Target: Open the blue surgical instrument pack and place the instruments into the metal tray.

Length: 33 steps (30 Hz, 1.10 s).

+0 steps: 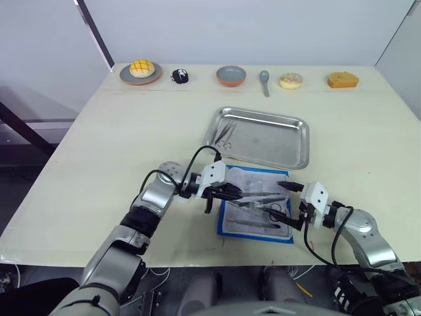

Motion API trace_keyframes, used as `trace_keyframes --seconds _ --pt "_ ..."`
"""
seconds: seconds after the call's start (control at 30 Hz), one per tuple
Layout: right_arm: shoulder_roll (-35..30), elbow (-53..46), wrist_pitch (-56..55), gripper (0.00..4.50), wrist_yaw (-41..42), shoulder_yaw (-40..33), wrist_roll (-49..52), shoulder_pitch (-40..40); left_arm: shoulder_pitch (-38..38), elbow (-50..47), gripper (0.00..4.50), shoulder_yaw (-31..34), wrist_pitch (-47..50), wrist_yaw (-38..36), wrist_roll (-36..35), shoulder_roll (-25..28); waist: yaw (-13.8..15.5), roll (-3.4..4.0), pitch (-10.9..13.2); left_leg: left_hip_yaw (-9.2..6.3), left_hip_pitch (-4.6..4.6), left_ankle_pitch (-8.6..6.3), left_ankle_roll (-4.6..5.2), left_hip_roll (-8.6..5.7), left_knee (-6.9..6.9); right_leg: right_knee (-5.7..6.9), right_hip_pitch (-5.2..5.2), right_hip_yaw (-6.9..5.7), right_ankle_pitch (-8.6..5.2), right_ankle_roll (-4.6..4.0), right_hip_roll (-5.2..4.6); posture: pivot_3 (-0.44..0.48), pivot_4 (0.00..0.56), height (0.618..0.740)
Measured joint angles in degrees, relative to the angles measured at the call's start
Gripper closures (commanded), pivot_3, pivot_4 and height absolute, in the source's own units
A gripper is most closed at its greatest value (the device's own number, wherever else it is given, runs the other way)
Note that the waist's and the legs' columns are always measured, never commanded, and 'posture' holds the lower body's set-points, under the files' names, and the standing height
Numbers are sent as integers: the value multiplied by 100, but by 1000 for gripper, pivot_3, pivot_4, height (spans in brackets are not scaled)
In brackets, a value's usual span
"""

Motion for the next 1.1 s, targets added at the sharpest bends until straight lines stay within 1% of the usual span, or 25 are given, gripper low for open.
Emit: trace_keyframes --seconds 0.23,0.33,0.5,0.77,1.1 --pt "0 -1 -1 0 0 1 1 0 -62 -255 4485 -7 478 -84 -8 42 -3 0 1 0 -1 0 0 0 0 0 0 0 0 0 1 0 150 740" --pt "1 -1 -2 0 0 4 1 -2 -232 -613 4485 -21 1040 -195 20 165 -6 0 2 1 -2 0 0 0 0 1 0 0 0 0 1 0 150 740" --pt "2 0 -4 0 0 9 1 -8 -370 -964 4485 -142 1582 -272 106 322 -9 0 3 0 -2 0 0 0 0 0 0 1 0 0 2 0 150 740" --pt "4 0 -6 0 0 13 1 -13 -560 -1338 4485 -247 2225 -164 239 308 -13 1 5 1 -2 0 0 1 0 0 0 1 0 0 2 0 150 740" --pt "6 0 -9 0 -1 15 1 -18 -660 -1906 4485 -324 2877 -86 375 509 -15 1 8 1 -3 0 0 1 0 1 -1 2 0 0 3 0 150 740"
